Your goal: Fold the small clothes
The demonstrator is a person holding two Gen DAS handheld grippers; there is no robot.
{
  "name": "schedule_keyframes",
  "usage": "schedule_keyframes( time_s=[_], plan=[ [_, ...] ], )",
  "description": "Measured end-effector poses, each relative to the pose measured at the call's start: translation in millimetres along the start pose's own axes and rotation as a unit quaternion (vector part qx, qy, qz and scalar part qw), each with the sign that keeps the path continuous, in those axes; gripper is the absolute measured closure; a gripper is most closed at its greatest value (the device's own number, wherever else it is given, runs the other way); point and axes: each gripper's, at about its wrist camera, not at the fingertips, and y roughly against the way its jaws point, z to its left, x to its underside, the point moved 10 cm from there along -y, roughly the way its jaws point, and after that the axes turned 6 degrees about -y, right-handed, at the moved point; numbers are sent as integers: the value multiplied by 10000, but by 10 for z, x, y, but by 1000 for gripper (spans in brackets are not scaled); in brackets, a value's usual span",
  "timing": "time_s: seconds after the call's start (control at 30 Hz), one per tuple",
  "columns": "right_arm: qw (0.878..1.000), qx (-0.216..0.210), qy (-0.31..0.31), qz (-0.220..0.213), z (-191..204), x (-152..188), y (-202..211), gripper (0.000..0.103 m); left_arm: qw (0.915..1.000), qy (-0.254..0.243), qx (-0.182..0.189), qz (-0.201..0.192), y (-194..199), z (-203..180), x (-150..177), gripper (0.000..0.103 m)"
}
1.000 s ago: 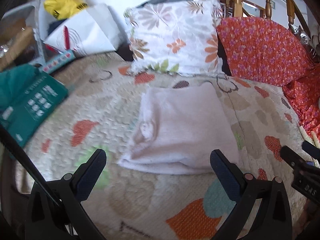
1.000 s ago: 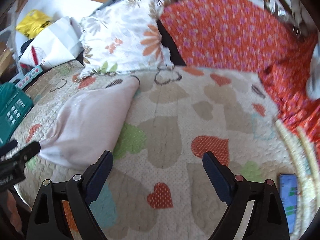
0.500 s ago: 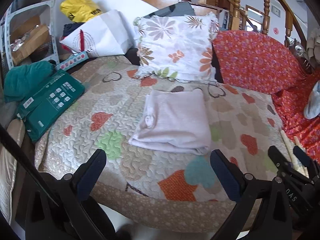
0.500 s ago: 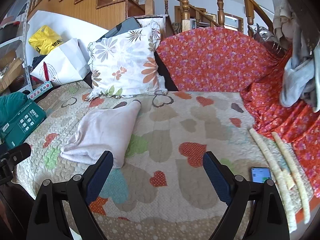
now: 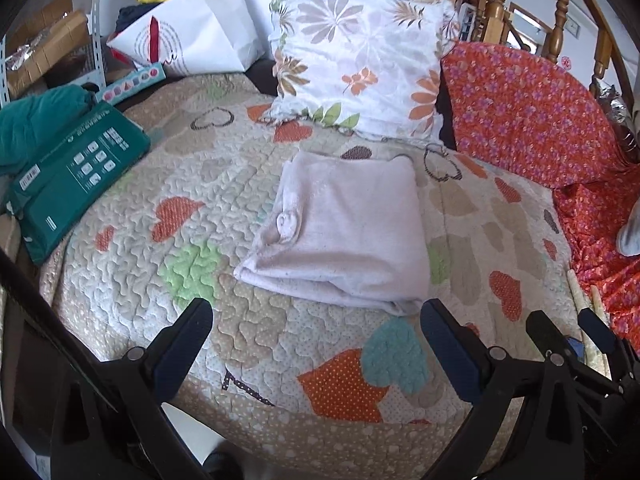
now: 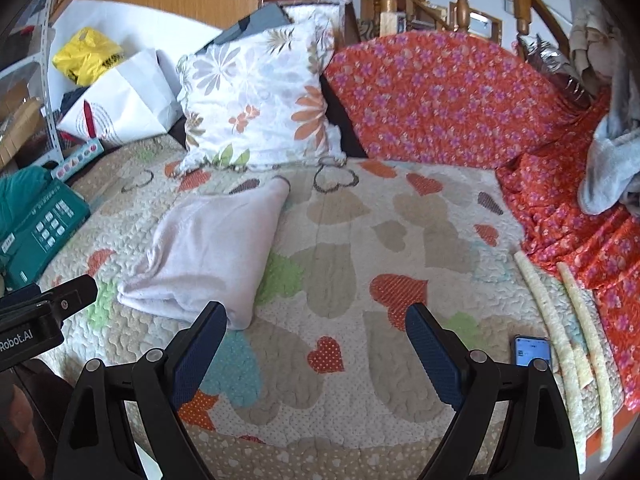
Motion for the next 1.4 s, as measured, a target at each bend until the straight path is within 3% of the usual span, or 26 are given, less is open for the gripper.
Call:
schedule_keyframes(
  time_s=[0.23,0.73,1.4],
  plan=[
    [9990,-9,163,413,124,155,-362,9,9996,142,-46,221,-263,124,96,0],
    [9969,91,306,713,72,172,-729,9,9986,200,19,481,-656,51,72,0],
    [9938,169,153,1087,-67,365,-1114,9,9936,12,-127,1122,-1071,-5,314,0]
  ],
)
